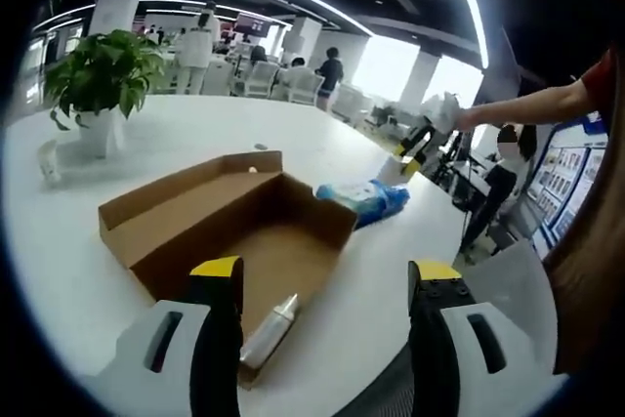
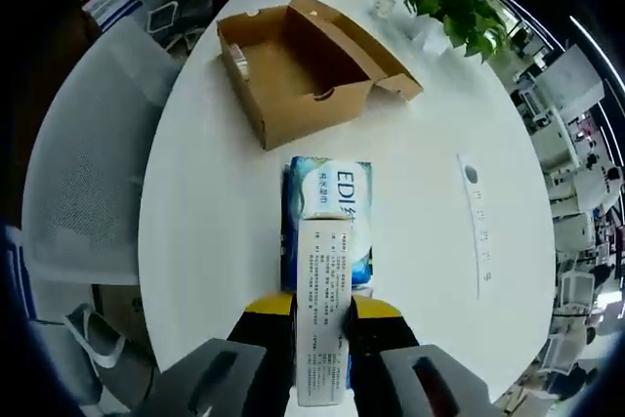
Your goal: Operate the shoe box by opening the lid, removing the specified soft item, and placing it in the target area until the item is outside and the box remains undamaged.
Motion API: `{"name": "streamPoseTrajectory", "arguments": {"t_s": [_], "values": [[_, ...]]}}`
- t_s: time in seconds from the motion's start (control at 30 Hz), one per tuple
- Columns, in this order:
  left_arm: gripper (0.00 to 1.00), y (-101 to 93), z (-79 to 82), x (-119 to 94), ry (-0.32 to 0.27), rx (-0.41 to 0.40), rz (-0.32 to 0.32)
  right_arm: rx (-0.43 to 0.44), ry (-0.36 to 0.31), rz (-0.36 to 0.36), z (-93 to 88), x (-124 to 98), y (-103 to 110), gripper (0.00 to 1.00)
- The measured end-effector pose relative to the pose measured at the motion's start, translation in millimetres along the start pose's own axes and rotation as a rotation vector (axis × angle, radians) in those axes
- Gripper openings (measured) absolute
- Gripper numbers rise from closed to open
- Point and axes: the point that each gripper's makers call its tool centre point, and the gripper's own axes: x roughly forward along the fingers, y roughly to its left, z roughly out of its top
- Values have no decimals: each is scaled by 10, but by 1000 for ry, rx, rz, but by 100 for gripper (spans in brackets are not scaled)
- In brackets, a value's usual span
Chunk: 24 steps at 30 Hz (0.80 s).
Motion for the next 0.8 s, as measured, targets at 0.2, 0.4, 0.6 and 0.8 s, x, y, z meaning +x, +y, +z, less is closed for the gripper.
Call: {"name": "streamPoseTrajectory", "arguments": {"t_s": [0.2,0.4,0.6,0.8], "values": [[68,28,-4,-32,2,-6,16,11,-2,-8,-51,15,-144,16],[68,64,-1,-70,1,-14,36,25,-4,-13,-99,38,-277,16],[68,93,-9,-95,5,-19,52,29,0,-22,-159,68,-421,16],[68,98,-8,-101,15,-16,62,26,-1,-32,-185,73,-548,16]]}}
